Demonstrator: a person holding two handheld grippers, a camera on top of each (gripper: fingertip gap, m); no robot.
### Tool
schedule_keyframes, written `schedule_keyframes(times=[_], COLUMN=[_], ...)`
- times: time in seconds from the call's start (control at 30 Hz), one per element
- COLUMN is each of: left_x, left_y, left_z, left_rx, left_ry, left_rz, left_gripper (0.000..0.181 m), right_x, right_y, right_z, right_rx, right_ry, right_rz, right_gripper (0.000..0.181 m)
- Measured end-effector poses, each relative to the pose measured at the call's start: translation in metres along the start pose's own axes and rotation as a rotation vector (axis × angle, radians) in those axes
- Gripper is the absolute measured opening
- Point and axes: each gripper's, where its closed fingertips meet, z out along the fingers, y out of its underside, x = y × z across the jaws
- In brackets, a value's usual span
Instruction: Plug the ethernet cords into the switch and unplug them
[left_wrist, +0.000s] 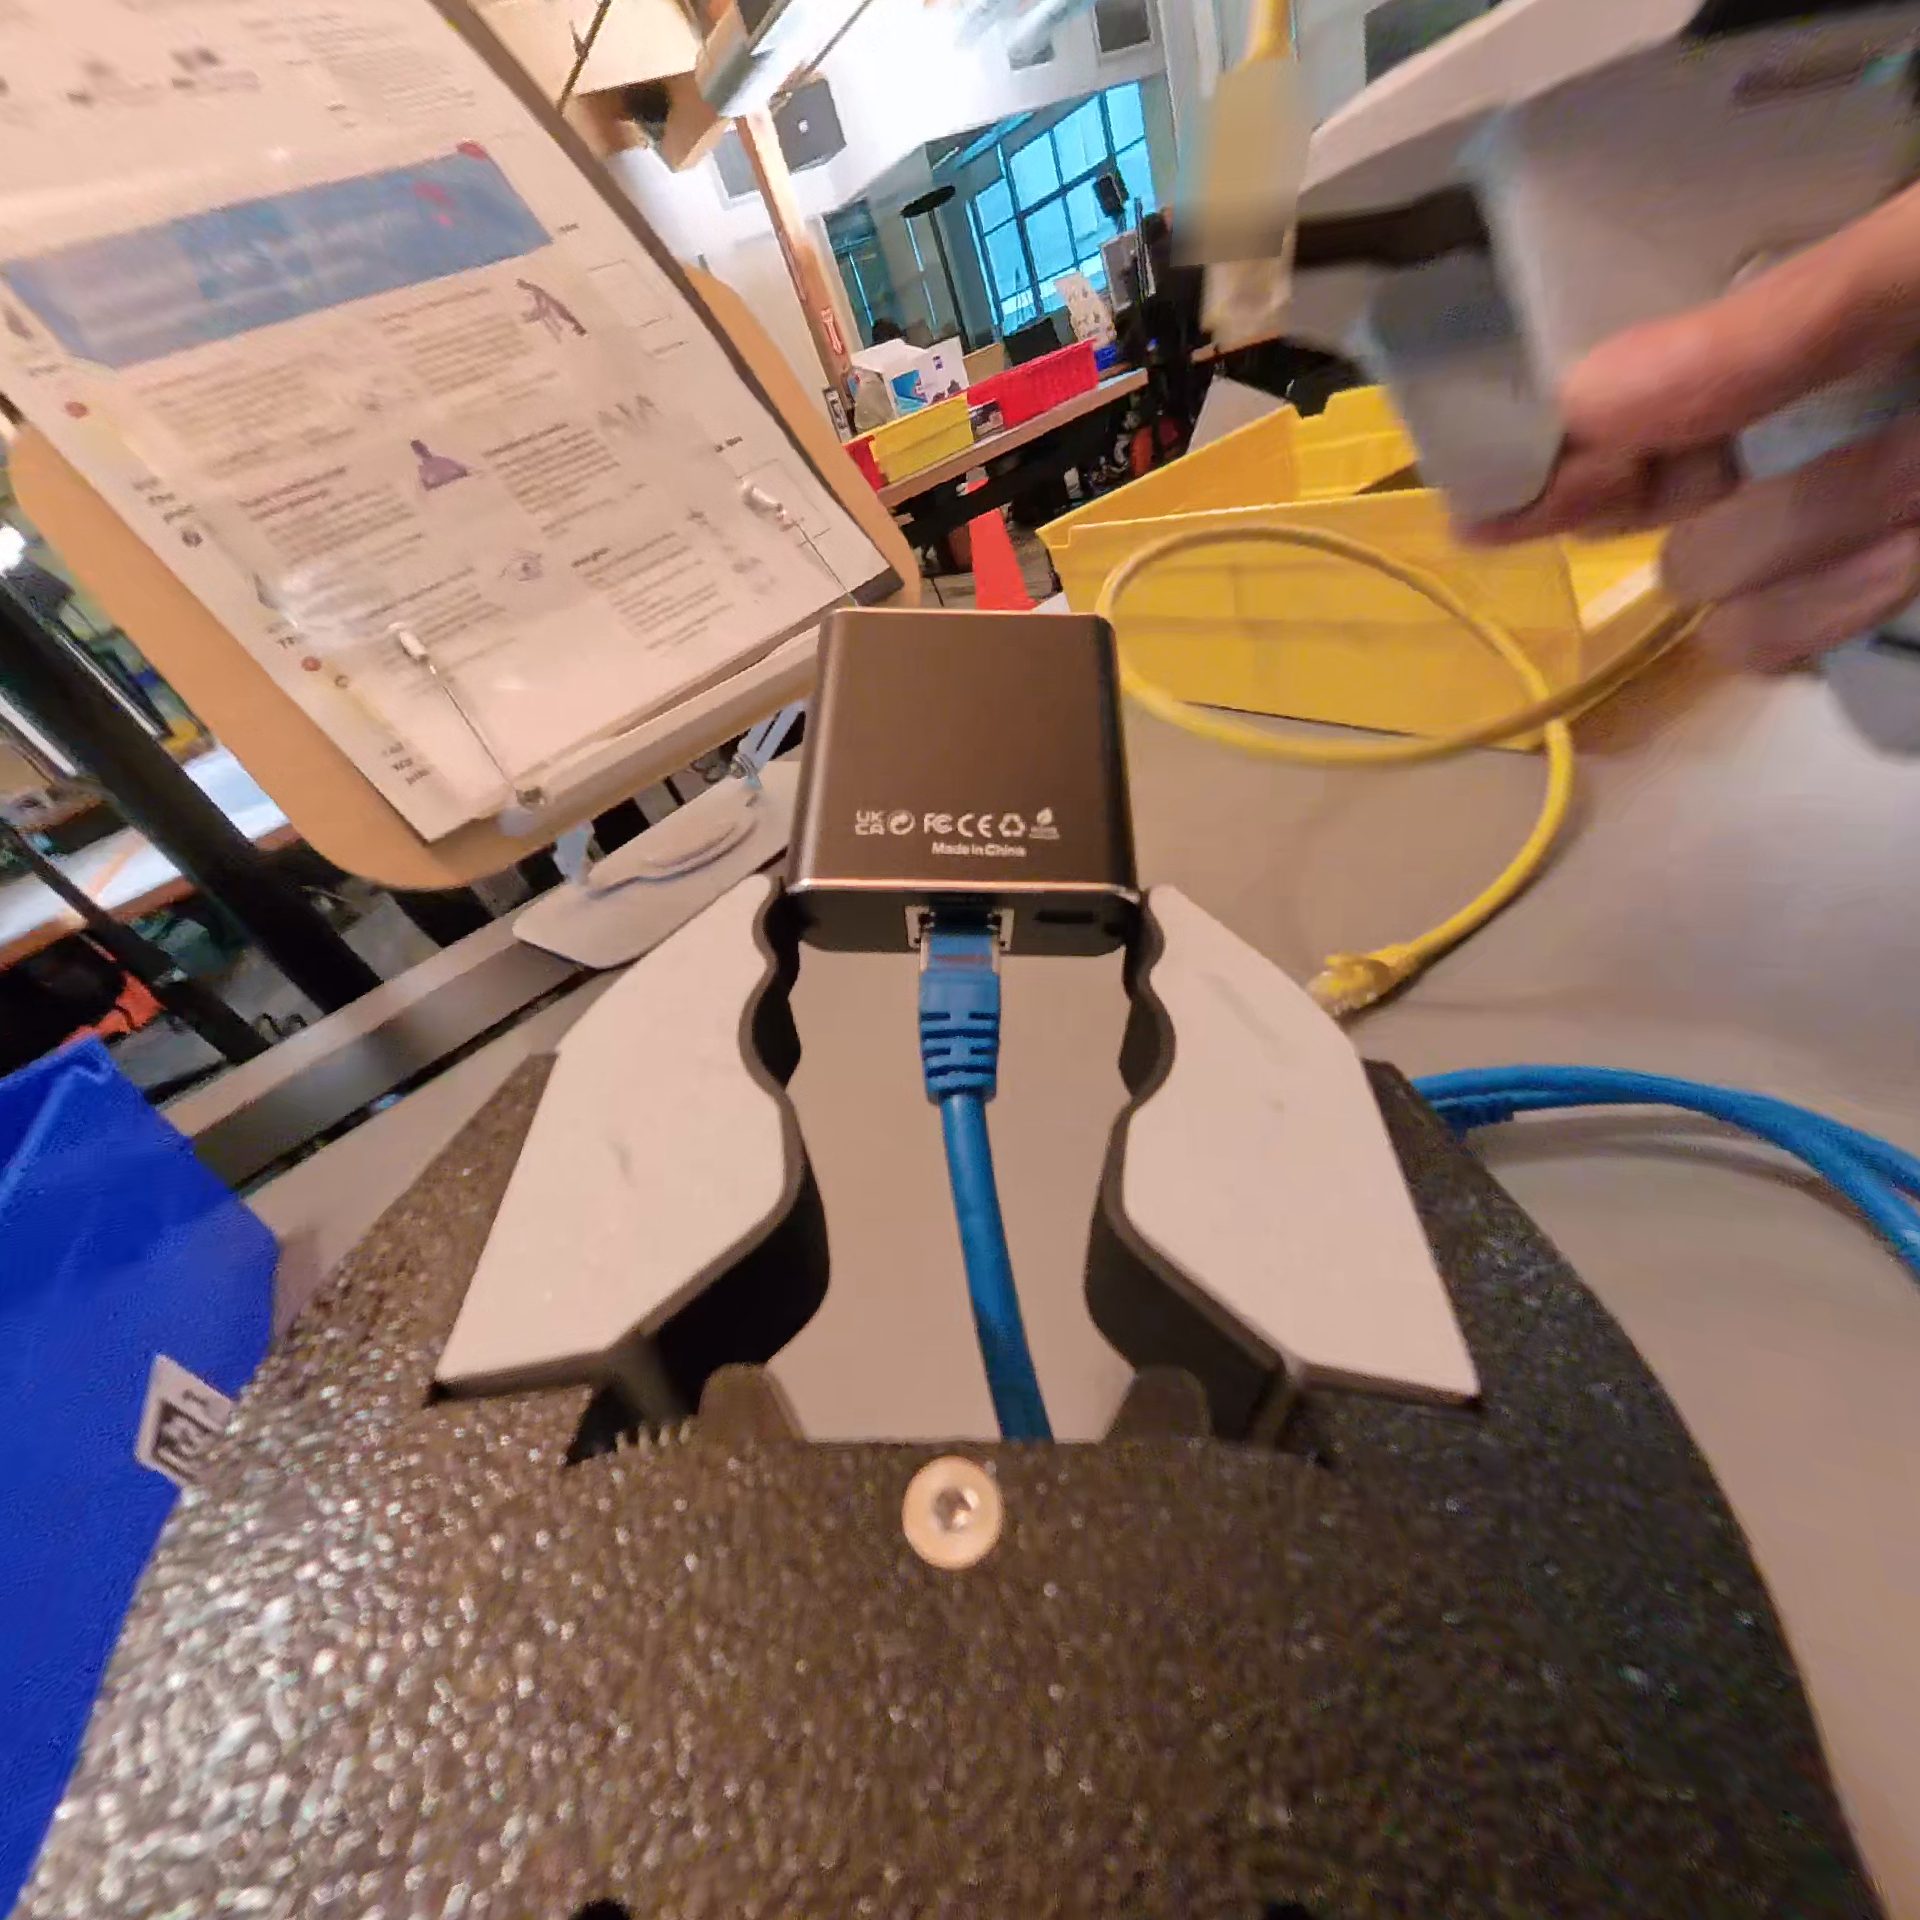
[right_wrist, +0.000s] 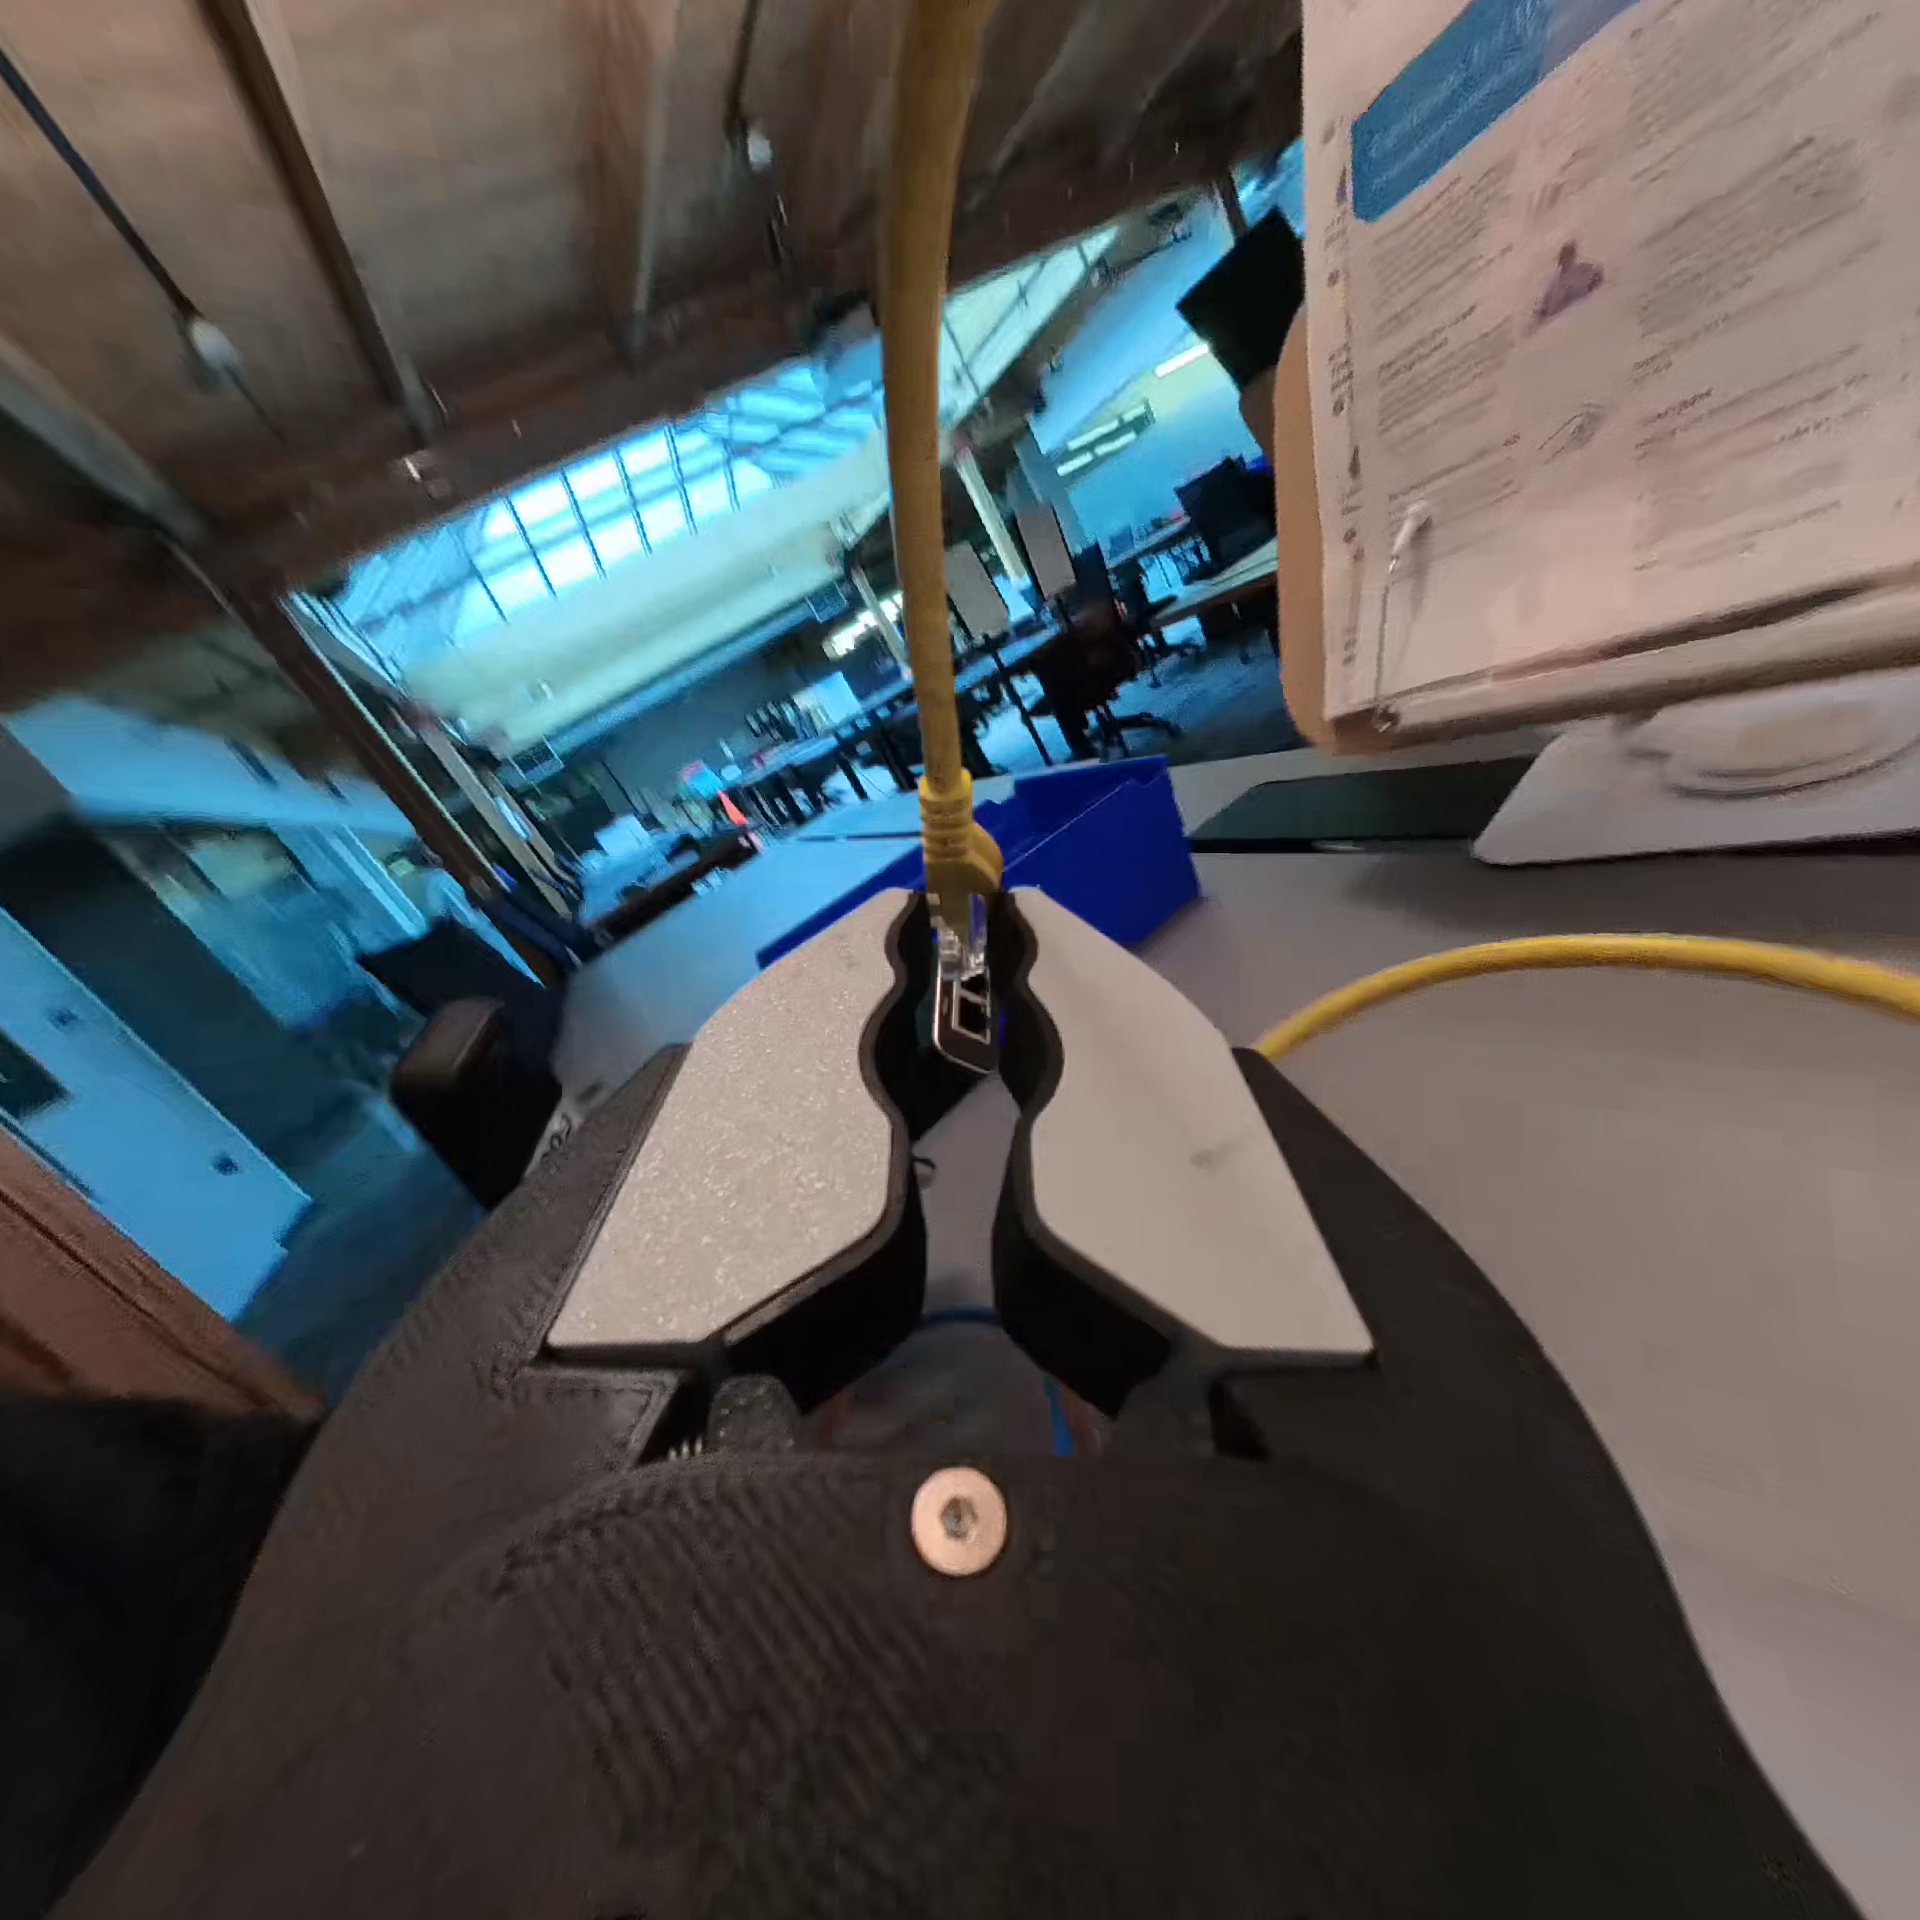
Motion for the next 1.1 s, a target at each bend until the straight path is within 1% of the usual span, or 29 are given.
schedule_keyframes(times=[0.1,0.17,0.27,0.33,0.4,0.47,0.5,0.63,0.7,0.73,0.77,0.83,0.87,0.9,1.0,1.03,1.07,1.1], left_x=[-0.005,-0.006,-0.004,-0.003,-0.002,-0.003,-0.003,-0.002,-0.001,0.0,0.0,0.0,0.0,0.0,0.0,0.0,0.0,0.0], left_y=[0.004,0.004,0.005,0.005,0.006,0.007,0.009,0.01,0.01,0.01,0.011,0.01,0.01,0.01,0.01,0.01,0.01,0.01], left_z=[0.0,0.0,0.001,0.002,0.002,0.002,0.002,0.003,0.003,0.003,0.003,0.003,0.003,0.003,0.003,0.003,0.003,0.003], left_rx=[-0.007,-0.001,-0.011,-0.012,-0.017,-0.02,-0.026,-0.031,-0.034,-0.035,-0.037,-0.035,-0.033,-0.031,-0.029,-0.029,-0.03,-0.029], left_ry=[0.013,0.014,0.021,0.026,0.03,0.031,0.033,0.037,0.042,0.046,0.046,0.047,0.049,0.048,0.049,0.05,0.052,0.053], left_rz=[-0.066,-0.069,-0.065,-0.057,-0.056,-0.061,-0.063,-0.064,-0.064,-0.067,-0.068,-0.068,-0.072,-0.073,-0.077,-0.077,-0.078,-0.08], left_gripper=[0.06,0.06,0.06,0.06,0.06,0.06,0.06,0.06,0.06,0.06,0.06,0.06,0.06,0.06,0.06,0.06,0.06,0.06], right_x=[-0.012,-0.027,-0.028,-0.017,-0.01,-0.023,-0.035,-0.077,-0.1,-0.109,-0.111,-0.099,-0.091,-0.077,-0.004,0.019,0.039,0.058], right_y=[-0.042,-0.064,-0.089,-0.105,-0.126,-0.149,-0.155,-0.157,-0.168,-0.17,-0.17,-0.169,-0.173,-0.176,-0.179,-0.179,-0.176,-0.175], right_z=[-0.025,-0.038,-0.053,-0.064,-0.076,-0.084,-0.086,-0.088,-0.091,-0.092,-0.091,-0.091,-0.091,-0.092,-0.102,-0.108,-0.113,-0.117], right_rx=[-0.063,-0.116,-0.217,-0.253,-0.237,-0.158,-0.143,-0.13,-0.046,-0.031,-0.041,-0.08,-0.088,-0.11,-0.26,-0.309,-0.348,-0.355], right_ry=[-0.016,-0.081,-0.062,-0.009,0.016,-0.043,-0.086,-0.174,-0.244,-0.275,-0.263,-0.186,-0.161,-0.113,0.161,0.228,0.279,0.331], right_rz=[-0.081,-0.099,-0.179,-0.215,-0.224,-0.169,-0.154,-0.18,-0.127,-0.11,-0.134,-0.201,-0.204,-0.215,-0.373,-0.43,-0.449,-0.442], right_gripper=[0.011,0.011,0.011,0.012,0.012,0.012,0.011,0.011,0.012,0.012,0.011,0.011,0.011,0.011,0.012,0.011,0.012,0.011])
